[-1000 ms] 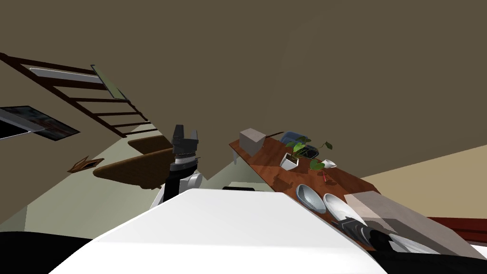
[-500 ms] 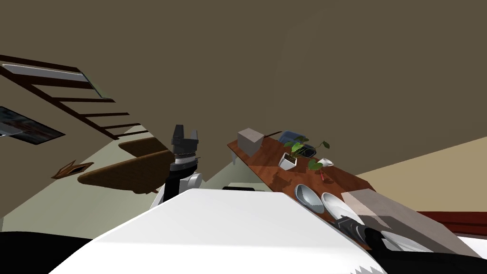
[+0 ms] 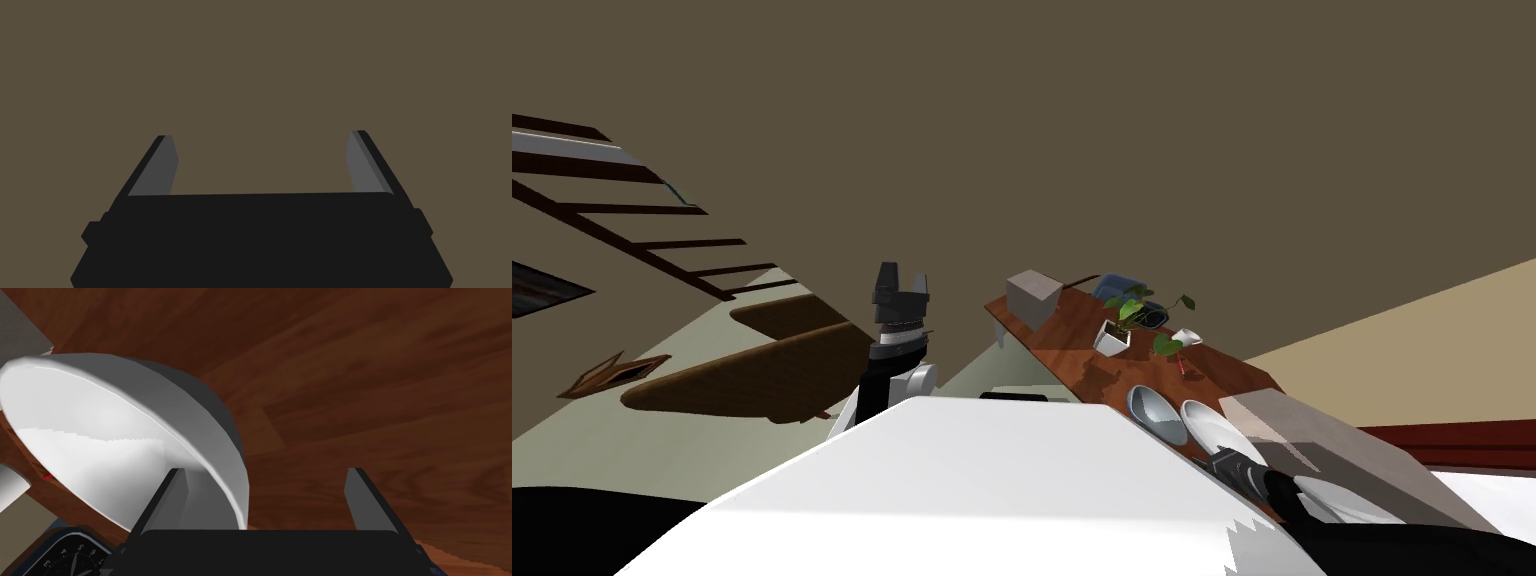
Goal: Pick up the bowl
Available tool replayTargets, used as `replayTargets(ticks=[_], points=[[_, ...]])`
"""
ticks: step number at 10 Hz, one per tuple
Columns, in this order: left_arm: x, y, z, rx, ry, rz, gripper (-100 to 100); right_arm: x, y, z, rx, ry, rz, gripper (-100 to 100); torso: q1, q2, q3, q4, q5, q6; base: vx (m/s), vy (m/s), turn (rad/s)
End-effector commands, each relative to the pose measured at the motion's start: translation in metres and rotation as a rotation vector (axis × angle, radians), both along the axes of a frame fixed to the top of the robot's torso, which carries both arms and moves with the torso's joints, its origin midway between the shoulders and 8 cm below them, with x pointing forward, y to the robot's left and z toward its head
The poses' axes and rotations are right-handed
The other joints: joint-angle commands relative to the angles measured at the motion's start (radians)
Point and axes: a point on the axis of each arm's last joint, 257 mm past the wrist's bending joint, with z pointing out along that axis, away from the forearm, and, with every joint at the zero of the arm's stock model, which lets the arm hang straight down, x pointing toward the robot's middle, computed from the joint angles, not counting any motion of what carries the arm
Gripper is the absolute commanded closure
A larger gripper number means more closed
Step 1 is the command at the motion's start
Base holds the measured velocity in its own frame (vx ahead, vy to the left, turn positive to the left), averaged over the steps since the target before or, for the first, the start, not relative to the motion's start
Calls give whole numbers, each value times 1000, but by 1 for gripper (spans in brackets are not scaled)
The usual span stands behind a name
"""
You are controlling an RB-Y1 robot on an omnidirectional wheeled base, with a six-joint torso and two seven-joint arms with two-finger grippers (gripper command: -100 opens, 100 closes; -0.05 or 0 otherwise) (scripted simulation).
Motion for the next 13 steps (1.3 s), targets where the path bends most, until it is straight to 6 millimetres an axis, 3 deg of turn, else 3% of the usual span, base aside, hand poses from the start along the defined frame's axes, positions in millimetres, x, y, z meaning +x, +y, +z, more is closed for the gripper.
replayTargets(ticks=[1, 6, 7, 13], points=[[0, 0, 0, 0, 0, 0, 0, 9, 5, 0, 6, -22, -4, -100, 0, 0, 0, 0, 0, 0, 39, -29, -118], [0, 0, 0, 0, 0, 0, 0, 12, 10, -2, -11, 5, 53, -100, 0, 0, 0, 0, 0, 0, 30, -16, -49], [0, 0, 0, 0, 0, 0, 0, 22, 14, 0, -11, -22, 47, -100, 1, 1, 0, 0, 0, 0, 37, -18, -123], [0, 0, 0, 0, 0, 0, 0, 38, 18, 5, -47, -26, 109, -100, 0, 0, 0, 0, 0, 0, 38, -20, -72]])
